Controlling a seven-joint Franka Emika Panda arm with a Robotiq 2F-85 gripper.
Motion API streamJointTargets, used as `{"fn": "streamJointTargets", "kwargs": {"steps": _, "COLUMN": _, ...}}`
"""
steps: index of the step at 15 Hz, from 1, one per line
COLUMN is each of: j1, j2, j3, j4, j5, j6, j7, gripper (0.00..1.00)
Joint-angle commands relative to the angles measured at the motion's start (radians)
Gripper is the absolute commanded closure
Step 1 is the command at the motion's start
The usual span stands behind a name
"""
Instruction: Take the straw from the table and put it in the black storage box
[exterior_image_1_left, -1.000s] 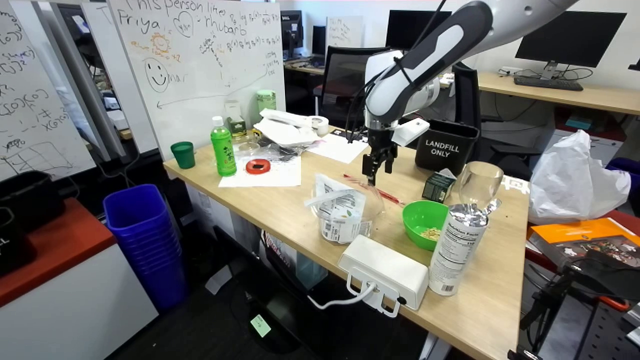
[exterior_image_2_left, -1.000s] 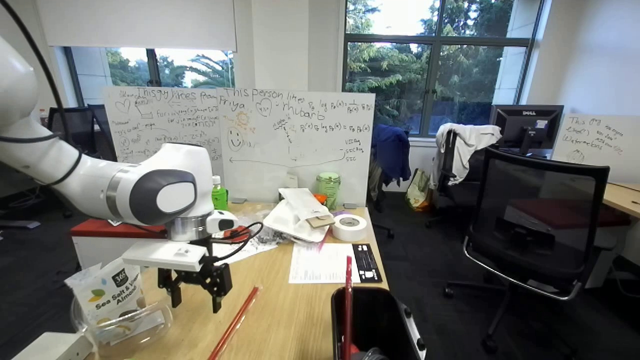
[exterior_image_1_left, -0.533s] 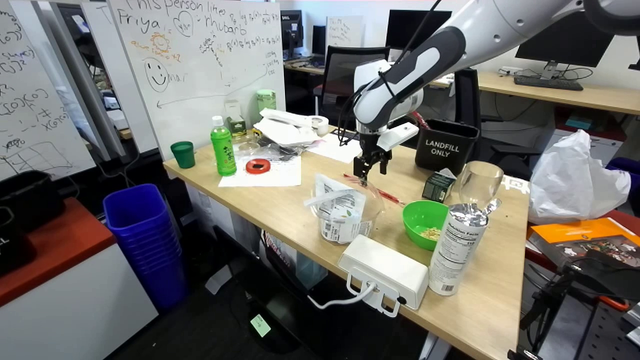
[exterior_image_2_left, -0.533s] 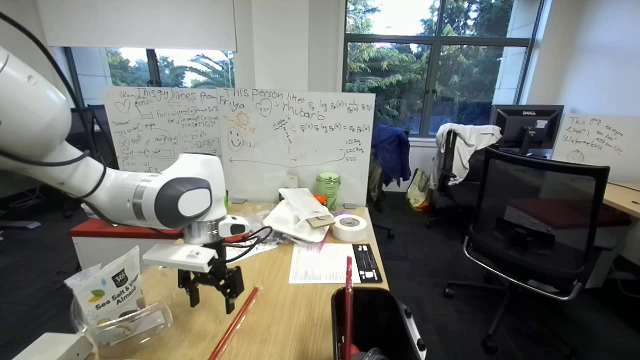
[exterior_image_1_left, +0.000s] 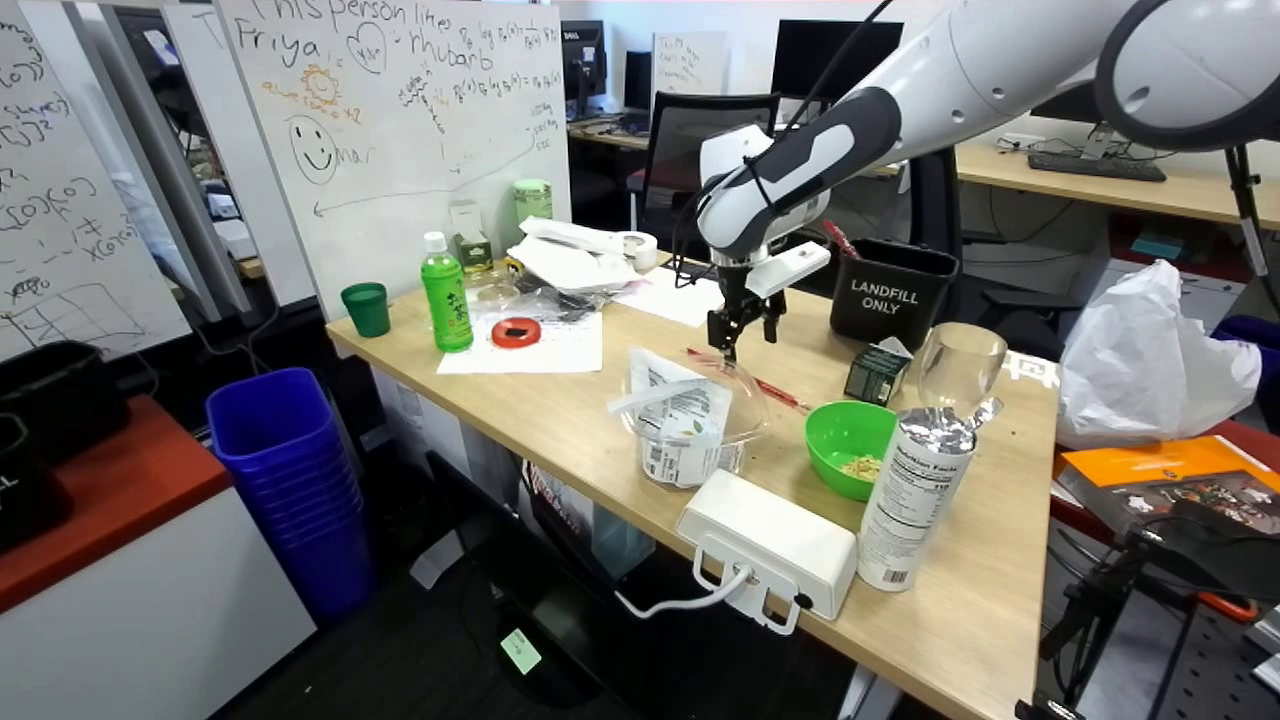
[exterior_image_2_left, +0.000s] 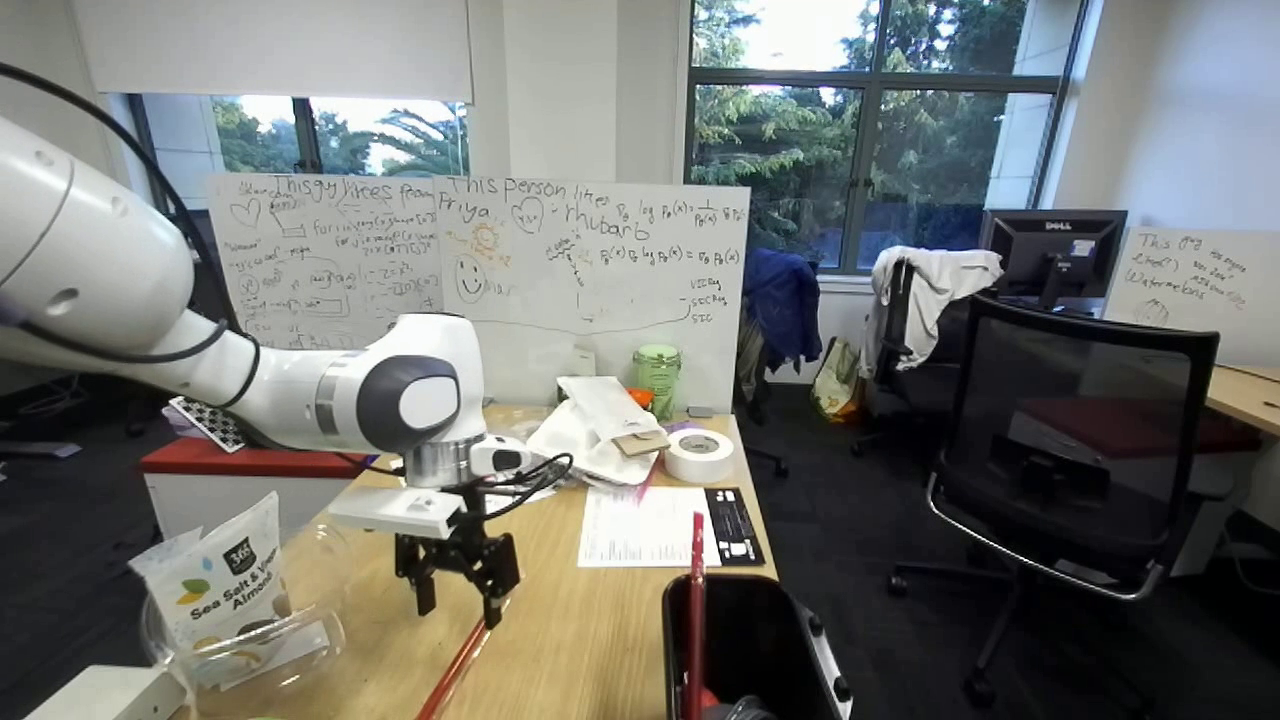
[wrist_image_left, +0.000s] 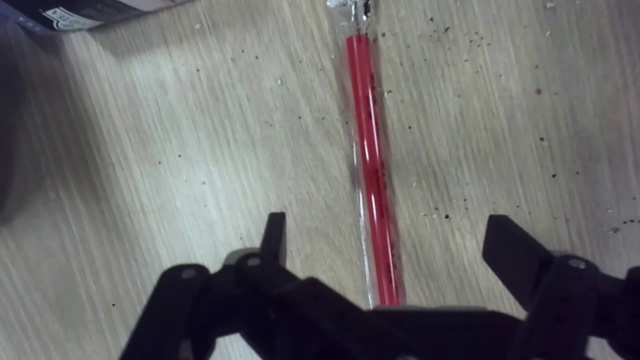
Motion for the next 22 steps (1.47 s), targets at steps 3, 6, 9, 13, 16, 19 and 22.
{"fn": "streamJointTargets", "kwargs": {"steps": 3, "j1": -0.005, "j2": 0.037, "j3": 0.005, "j4": 0.066, "j5": -0.005, "j6": -0.047, "j7": 0.002, "gripper": 0.0}}
{"fn": "streamJointTargets", "kwargs": {"steps": 6, "j1": -0.005, "j2": 0.037, "j3": 0.005, "j4": 0.065, "j5": -0.005, "j6": -0.046, "j7": 0.002, "gripper": 0.0}}
{"fn": "streamJointTargets", "kwargs": {"steps": 9, "j1": -0.005, "j2": 0.037, "j3": 0.005, "j4": 0.065, "j5": -0.005, "j6": -0.046, "j7": 0.002, "gripper": 0.0}}
{"fn": "streamJointTargets", "kwargs": {"steps": 13, "j1": -0.009, "j2": 0.06, "j3": 0.007, "j4": 0.078, "j5": -0.011, "j6": -0.028, "j7": -0.02, "gripper": 0.0}}
{"fn": "streamJointTargets", "kwargs": {"steps": 16, "j1": -0.02, "j2": 0.094, "j3": 0.018, "j4": 0.106, "j5": -0.003, "j6": -0.041, "j7": -0.05, "gripper": 0.0}}
{"fn": "streamJointTargets", "kwargs": {"steps": 19, "j1": -0.033, "j2": 0.134, "j3": 0.024, "j4": 0.148, "j5": 0.011, "j6": -0.048, "j7": -0.055, "gripper": 0.0}}
{"fn": "streamJointTargets", "kwargs": {"steps": 22, "j1": -0.047, "j2": 0.159, "j3": 0.034, "j4": 0.188, "j5": 0.02, "j6": -0.059, "j7": -0.072, "gripper": 0.02}}
